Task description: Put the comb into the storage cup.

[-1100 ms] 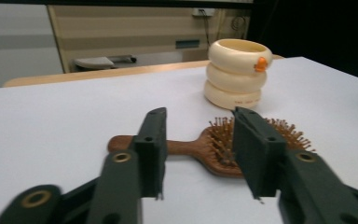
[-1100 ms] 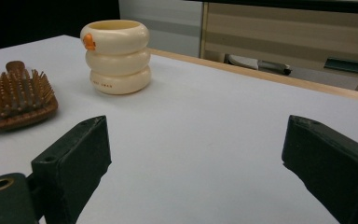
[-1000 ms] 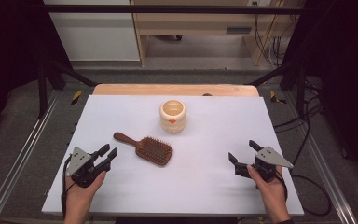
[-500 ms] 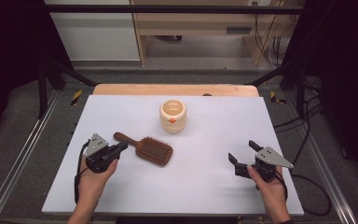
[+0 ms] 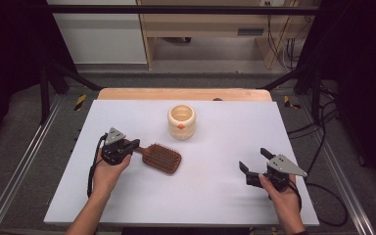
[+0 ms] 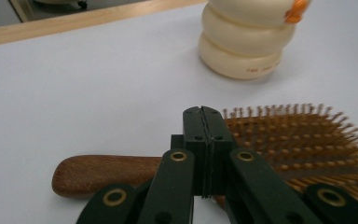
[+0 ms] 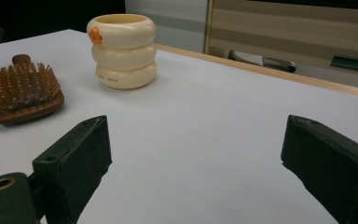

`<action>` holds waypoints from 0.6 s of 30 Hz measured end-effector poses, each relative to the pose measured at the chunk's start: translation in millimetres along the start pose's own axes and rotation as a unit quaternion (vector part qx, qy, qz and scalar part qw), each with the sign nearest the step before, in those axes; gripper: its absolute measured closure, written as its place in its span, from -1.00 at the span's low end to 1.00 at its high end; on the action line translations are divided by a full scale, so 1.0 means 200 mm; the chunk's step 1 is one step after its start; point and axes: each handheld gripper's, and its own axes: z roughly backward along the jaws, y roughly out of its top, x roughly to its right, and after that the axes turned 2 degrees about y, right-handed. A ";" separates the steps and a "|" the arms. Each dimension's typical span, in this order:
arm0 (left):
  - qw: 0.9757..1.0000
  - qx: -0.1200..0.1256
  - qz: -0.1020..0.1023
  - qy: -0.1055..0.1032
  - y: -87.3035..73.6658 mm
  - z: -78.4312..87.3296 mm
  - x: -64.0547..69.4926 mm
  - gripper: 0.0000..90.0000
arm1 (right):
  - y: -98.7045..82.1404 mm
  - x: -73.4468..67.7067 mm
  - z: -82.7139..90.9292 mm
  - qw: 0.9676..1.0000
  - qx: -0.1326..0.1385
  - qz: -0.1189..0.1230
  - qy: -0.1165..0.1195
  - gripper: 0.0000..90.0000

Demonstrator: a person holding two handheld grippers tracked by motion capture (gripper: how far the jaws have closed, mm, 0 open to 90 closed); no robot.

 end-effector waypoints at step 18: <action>0.998 -0.062 -0.011 0.011 -0.02 -0.22 -0.07 0.99 | 0.00 -0.01 -0.01 1.000 -0.009 0.000 0.007 -0.81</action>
